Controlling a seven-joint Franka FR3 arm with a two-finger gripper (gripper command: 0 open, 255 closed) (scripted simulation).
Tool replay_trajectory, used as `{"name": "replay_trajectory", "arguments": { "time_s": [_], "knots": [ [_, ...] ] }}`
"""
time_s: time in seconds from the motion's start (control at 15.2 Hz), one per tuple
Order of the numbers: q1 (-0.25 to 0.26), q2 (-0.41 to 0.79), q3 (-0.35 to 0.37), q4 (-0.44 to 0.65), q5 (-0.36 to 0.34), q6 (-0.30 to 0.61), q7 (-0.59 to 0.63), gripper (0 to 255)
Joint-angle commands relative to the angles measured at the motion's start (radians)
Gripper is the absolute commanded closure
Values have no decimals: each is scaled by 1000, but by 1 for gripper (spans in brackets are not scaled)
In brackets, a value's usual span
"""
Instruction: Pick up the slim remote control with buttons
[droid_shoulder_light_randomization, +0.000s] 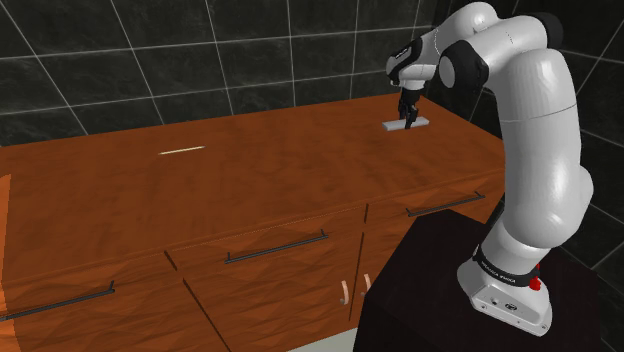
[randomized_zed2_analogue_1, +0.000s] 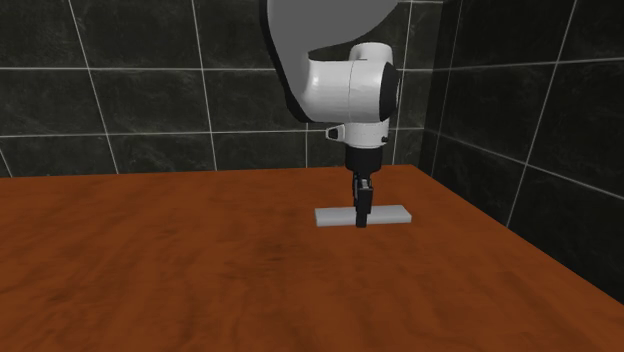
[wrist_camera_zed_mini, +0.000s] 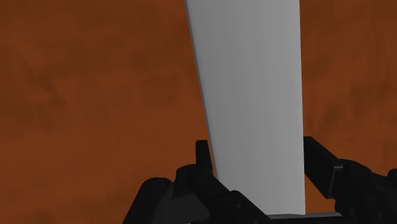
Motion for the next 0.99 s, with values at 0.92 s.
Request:
{"name": "replay_trajectory", "arguments": {
  "time_s": [0.92],
  "knots": [
    [11,-67,-34,99,-55,-151,35,255]
  ]
}}
